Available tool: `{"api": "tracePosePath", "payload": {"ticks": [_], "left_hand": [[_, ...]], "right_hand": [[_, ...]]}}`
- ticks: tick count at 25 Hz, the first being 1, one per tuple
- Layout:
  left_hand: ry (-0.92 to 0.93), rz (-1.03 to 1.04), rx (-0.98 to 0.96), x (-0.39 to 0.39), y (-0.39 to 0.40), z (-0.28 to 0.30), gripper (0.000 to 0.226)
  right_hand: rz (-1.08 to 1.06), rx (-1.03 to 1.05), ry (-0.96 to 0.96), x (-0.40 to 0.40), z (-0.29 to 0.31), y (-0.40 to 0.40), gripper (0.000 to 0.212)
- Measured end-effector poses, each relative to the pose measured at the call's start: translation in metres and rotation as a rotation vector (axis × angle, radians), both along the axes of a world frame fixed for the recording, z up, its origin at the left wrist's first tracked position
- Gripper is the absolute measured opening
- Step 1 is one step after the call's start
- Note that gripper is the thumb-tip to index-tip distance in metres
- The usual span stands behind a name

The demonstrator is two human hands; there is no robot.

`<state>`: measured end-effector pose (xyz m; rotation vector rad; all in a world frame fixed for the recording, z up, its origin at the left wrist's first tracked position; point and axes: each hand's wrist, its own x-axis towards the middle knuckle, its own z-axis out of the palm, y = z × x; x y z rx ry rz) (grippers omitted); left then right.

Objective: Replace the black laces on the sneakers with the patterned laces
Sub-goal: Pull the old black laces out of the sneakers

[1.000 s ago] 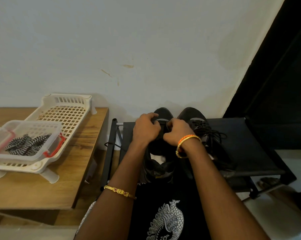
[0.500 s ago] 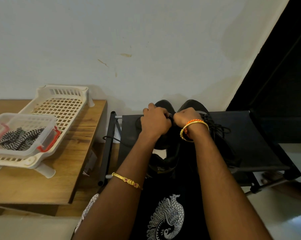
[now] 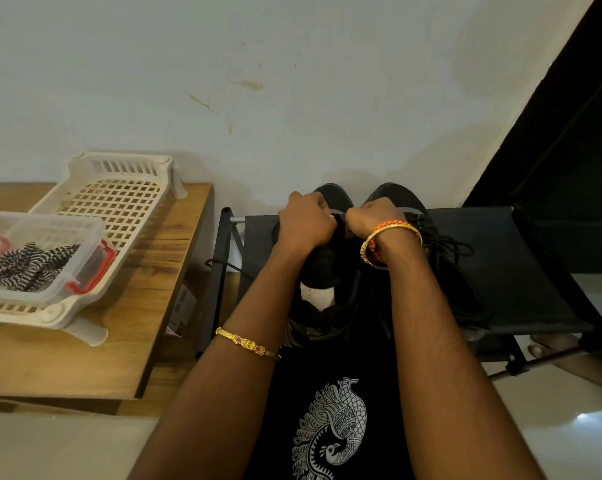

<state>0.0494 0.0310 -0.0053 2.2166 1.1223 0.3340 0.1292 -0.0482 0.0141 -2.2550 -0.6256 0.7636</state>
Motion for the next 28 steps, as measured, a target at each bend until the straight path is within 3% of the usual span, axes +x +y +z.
{"api": "tracePosePath", "payload": {"ticks": [2, 5, 7, 8, 11, 15, 20, 23, 28], "left_hand": [[-0.090, 0.072, -0.137, -0.006, 0.006, 0.001, 0.007], [-0.297, 0.298, -0.575, -0.013, 0.018, 0.002, 0.014], [-0.384, 0.380, -0.771, -0.014, 0.021, 0.001, 0.018], [-0.379, 0.350, -0.740, -0.013, 0.021, -0.001, 0.018], [-0.195, 0.121, -0.342, -0.007, 0.012, -0.003, 0.008], [0.126, -0.012, 0.064, -0.003, -0.002, 0.000, 0.028], [0.172, -0.009, 0.427, 0.006, -0.011, -0.003, 0.022], [0.158, -0.012, 0.481, 0.007, -0.009, -0.003, 0.020], [0.181, 0.011, 0.206, 0.001, -0.006, 0.002, 0.027]], "right_hand": [[0.008, -0.007, 0.033, 0.002, 0.000, -0.001, 0.016], [0.011, -0.009, 0.098, 0.005, 0.001, -0.003, 0.009], [0.007, -0.009, 0.135, 0.006, 0.002, -0.004, 0.018], [0.008, -0.009, 0.144, 0.006, 0.003, -0.004, 0.021], [0.027, -0.009, 0.150, 0.005, 0.006, -0.007, 0.022], [0.043, -0.007, 0.175, 0.005, 0.010, -0.011, 0.022], [0.049, 0.010, 0.152, 0.004, 0.009, -0.008, 0.027], [0.044, 0.004, 0.140, 0.004, 0.008, -0.007, 0.033], [0.023, 0.007, 0.178, 0.006, 0.006, -0.009, 0.025]]}}
